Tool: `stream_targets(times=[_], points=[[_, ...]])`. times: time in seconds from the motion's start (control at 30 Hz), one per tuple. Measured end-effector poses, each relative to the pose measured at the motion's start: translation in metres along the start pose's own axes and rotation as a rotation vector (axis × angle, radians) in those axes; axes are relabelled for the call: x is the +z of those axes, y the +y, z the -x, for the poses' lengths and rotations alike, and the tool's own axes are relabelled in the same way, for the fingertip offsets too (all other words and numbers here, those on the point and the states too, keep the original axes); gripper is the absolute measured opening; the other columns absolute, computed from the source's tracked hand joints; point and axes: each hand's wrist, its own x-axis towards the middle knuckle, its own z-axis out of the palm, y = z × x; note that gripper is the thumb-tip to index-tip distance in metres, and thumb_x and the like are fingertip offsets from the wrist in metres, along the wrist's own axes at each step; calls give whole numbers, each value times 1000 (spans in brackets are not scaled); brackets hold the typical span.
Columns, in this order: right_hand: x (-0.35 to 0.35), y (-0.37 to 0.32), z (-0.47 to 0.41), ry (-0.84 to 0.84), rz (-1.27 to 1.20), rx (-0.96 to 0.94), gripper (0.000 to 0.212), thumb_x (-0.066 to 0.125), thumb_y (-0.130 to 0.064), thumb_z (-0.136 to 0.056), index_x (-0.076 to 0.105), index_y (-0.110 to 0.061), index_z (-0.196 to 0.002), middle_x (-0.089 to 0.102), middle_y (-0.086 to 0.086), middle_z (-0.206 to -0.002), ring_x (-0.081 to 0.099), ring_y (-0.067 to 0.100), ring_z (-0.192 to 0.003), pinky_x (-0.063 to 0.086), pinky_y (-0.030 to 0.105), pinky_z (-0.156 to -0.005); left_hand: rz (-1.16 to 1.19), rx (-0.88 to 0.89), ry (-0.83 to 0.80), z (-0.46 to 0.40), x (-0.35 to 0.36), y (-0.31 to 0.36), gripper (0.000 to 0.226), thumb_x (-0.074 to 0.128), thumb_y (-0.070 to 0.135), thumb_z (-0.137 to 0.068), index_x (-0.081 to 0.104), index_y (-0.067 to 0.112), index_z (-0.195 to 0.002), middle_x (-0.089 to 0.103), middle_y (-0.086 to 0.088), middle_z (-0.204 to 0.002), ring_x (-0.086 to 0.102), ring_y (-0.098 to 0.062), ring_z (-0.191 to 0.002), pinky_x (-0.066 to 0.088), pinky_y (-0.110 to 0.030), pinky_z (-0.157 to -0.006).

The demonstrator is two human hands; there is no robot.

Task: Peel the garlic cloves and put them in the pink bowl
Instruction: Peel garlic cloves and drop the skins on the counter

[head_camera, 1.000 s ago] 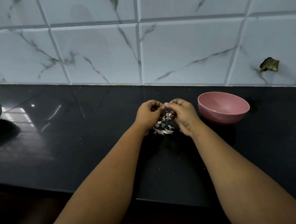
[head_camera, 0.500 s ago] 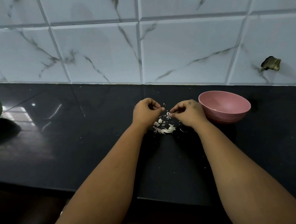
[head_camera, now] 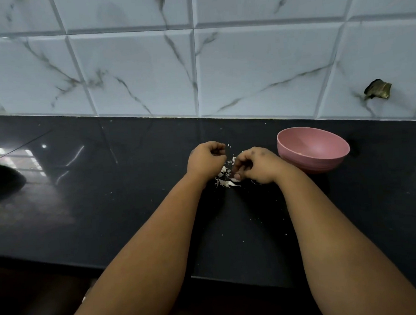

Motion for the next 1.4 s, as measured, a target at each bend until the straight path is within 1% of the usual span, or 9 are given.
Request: stream_targets(times=[0.1,0.2,0.37,0.43,0.53,0.73,1.07,1.27,1.4], points=[[4,3,-5,262,-232,-27,10,75,-15,-83,74,-24,-86,71,-5,-81,61,5,-73,49,18,-69,96,-6,-11,0,0,0,35,72,14,-85,69,23,-119,72,2,-86,69,-11,-83,55,-29,-81],[7,-3,-8,407,-744,-31,13,70,-5,-86,73,-17,-87,72,0,-85,66,9,-75,52,16,-67,315,-39,-5,3,0,5,23,73,12,-87,71,11,-111,73,-8,-83,68,-13,-69,50,-19,-59],[15,-14,-10,449,-1152,-16,13,61,5,-90,69,-5,-92,69,7,-94,68,12,-83,57,18,-71,479,5,-44,8,0,8,27,83,9,-76,74,3,-100,75,-18,-91,72,-20,-81,56,-27,-73],[15,-16,-9,454,-1188,-18,11,63,4,-88,70,-5,-92,70,8,-90,68,11,-79,56,18,-68,456,70,-35,9,0,8,27,86,7,-72,75,5,-97,76,-12,-87,74,-21,-85,59,-31,-78],[13,-18,-7,433,-1214,-9,10,70,2,-83,71,-7,-88,72,5,-79,67,10,-70,57,20,-71,384,141,8,10,1,11,16,81,5,-78,75,12,-92,73,3,-74,70,-3,-70,53,-16,-65],[9,-15,-5,362,-1347,44,4,66,-2,-87,69,-4,-87,72,5,-70,69,10,-69,56,20,-73,386,146,-3,13,0,15,18,71,2,-86,74,2,-104,72,2,-78,65,4,-64,49,-10,-62],[11,-10,-10,308,-1319,55,17,51,-2,-96,65,-5,-87,70,2,-66,63,8,-63,53,16,-63,321,200,-12,12,4,14,16,70,4,-88,76,7,-103,72,4,-78,64,3,-66,50,-13,-63],[15,-12,-14,341,-1297,56,23,42,-8,-102,63,-4,-94,65,7,-80,60,10,-68,51,18,-65,326,156,4,10,4,13,18,61,6,-95,74,7,-107,72,-1,-80,63,-11,-70,53,-16,-63],[15,-13,-11,387,-1248,16,14,54,-7,-97,67,-13,-93,65,0,-76,60,4,-65,50,15,-63,294,141,11,11,4,14,16,61,8,-96,74,8,-105,70,1,-75,63,-8,-66,52,-16,-61]])
